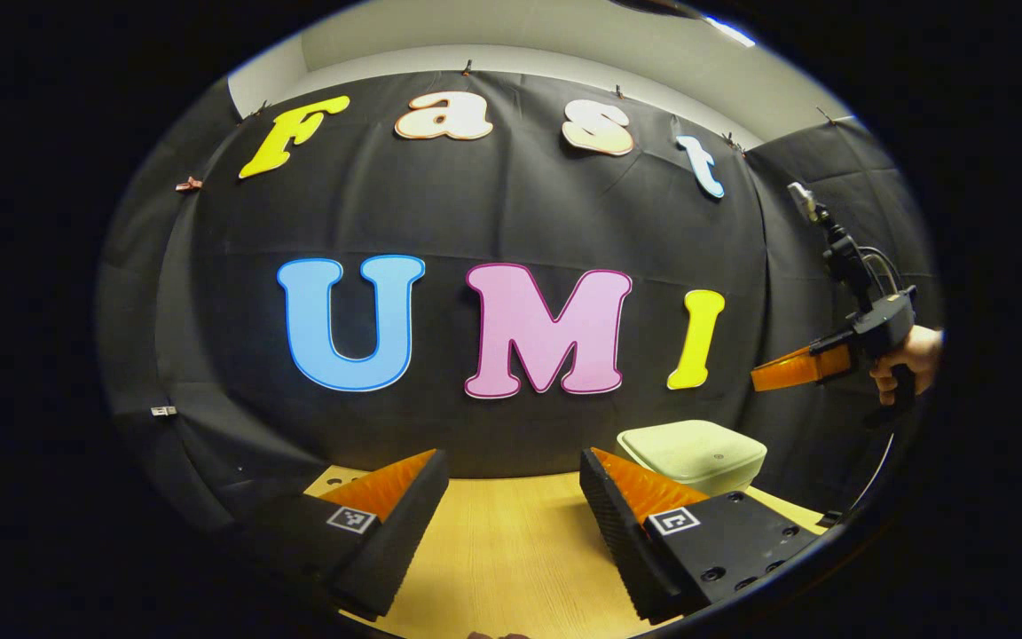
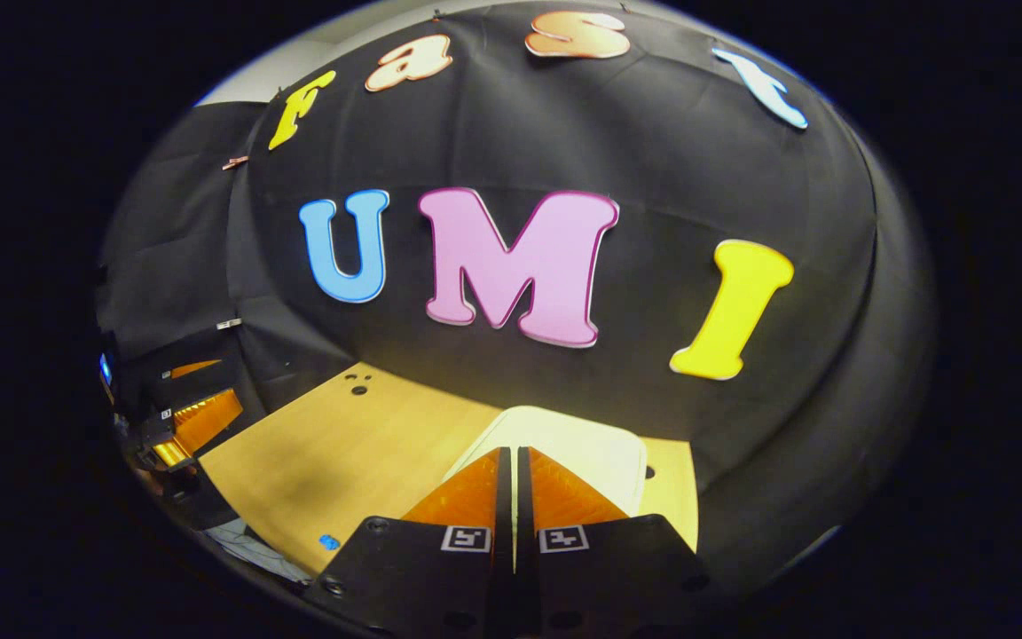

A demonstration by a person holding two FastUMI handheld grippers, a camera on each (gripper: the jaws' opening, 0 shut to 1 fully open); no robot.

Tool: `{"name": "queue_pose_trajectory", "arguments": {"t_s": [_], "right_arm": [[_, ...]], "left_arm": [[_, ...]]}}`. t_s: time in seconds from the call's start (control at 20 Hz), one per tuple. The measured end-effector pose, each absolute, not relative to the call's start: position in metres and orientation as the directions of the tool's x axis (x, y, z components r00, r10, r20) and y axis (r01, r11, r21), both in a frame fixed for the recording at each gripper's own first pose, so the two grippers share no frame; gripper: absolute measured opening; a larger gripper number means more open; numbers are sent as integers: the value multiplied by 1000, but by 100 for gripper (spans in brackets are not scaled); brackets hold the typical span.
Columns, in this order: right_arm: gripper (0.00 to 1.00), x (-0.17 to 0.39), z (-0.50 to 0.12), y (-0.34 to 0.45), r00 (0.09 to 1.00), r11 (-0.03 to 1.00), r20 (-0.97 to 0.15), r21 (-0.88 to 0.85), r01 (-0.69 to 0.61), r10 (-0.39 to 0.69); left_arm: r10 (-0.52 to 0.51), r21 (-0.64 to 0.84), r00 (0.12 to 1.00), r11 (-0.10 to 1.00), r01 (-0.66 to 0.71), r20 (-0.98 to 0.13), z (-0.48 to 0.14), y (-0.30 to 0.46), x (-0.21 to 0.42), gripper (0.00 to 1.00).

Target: Press the lid of the desktop garbage bin to open it, pick up the crumpled paper on the desktop and throw it into the bin, then pick up the pop can on the desktop and drop it into the bin, and finally close the garbage bin lid.

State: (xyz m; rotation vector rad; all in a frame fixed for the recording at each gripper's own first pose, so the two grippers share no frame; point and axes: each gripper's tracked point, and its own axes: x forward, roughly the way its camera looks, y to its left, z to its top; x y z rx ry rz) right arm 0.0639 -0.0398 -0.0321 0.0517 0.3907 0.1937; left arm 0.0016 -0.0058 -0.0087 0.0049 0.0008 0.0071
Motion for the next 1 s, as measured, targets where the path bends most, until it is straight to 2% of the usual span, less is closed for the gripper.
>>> {"name": "queue_pose_trajectory", "arguments": {"t_s": [0.4,0.7,1.0], "right_arm": [[5,71,-74,-45,760,951,-573,214,-223,307],[5,80,-104,-53,637,943,-695,249,-222,333],[5,93,-123,-53,539,934,-764,269,-235,355]], "left_arm": [[13,-6,1000,1000,-13,-6,-14,-2,-4,95],[14,-9,1000,1000,-14,-5,-17,-1,-8,96],[4,-3,1000,1000,-4,-6,-18,-6,-10,96]]}}
